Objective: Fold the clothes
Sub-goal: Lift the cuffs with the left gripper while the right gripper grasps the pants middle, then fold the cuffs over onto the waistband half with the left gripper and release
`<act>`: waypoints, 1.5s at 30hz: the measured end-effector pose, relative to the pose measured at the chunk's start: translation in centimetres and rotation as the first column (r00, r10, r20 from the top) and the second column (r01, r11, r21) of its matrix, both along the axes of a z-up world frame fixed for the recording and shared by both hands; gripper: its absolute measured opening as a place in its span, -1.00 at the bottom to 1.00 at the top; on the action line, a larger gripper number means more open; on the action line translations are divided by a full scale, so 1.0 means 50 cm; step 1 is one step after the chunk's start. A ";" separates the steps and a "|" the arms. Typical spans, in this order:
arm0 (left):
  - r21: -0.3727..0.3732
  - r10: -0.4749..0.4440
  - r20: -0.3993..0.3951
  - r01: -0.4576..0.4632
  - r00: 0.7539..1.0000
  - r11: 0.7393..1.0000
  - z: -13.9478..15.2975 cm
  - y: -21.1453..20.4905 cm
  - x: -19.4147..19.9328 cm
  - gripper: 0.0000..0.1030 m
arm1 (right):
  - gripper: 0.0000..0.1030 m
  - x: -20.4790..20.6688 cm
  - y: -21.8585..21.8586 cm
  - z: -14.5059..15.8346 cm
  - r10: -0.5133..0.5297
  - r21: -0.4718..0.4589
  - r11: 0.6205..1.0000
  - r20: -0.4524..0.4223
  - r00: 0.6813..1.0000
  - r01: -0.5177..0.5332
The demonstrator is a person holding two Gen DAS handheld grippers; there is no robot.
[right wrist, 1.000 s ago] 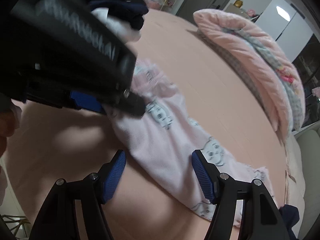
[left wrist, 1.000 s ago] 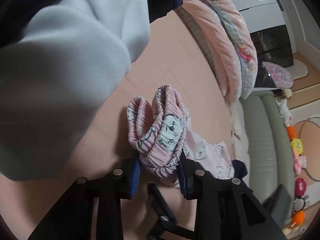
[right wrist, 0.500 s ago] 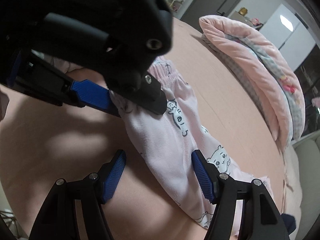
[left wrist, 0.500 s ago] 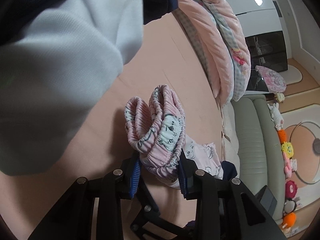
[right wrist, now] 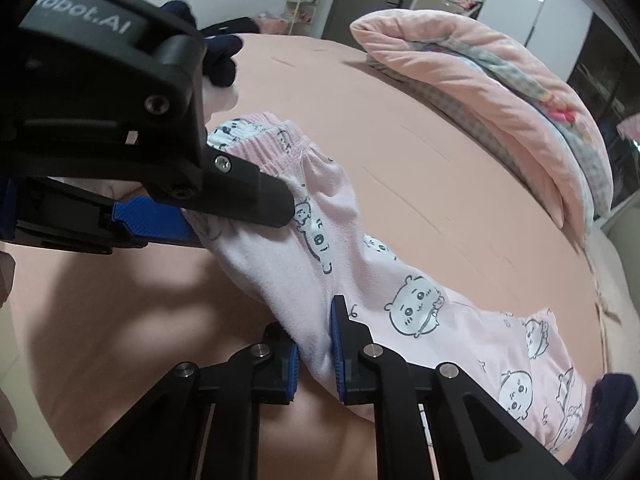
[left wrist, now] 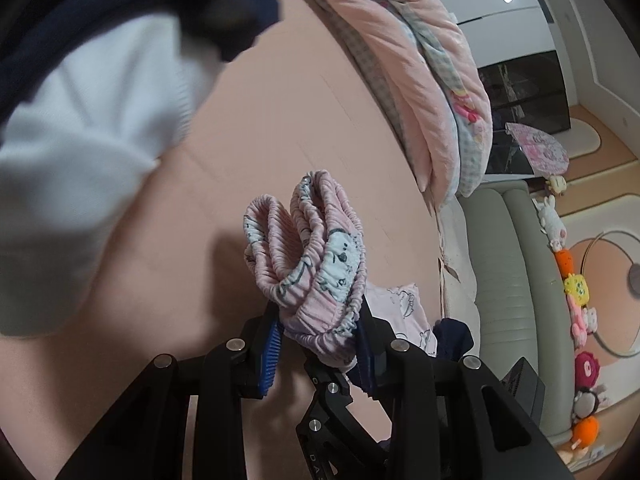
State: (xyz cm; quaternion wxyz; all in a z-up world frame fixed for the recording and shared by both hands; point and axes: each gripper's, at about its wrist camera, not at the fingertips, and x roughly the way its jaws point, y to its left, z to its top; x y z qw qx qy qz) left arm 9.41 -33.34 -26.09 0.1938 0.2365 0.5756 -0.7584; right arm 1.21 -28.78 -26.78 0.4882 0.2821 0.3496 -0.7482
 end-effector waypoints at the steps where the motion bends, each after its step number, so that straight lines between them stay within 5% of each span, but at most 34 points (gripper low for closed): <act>1: -0.005 -0.005 -0.001 0.005 1.000 1.000 0.006 0.001 -0.001 -0.44 | -0.79 -0.006 0.000 0.005 -0.006 -0.010 1.000 0.004 1.000 0.006; 9: -0.058 -0.077 -0.003 0.077 0.997 0.995 0.057 0.023 -0.041 -0.44 | -0.79 -0.049 0.054 0.042 -0.077 -0.099 0.991 0.099 0.992 0.086; 20: -0.124 -0.211 0.004 0.209 0.978 0.970 0.103 0.082 -0.152 -0.44 | -0.79 -0.131 0.150 0.078 -0.215 -0.187 0.946 0.255 0.943 0.266; 45: -0.256 -0.443 0.210 0.486 0.872 0.836 0.128 0.178 -0.380 -0.44 | -0.79 -0.238 0.258 0.077 -0.325 -0.250 0.857 0.417 0.849 0.451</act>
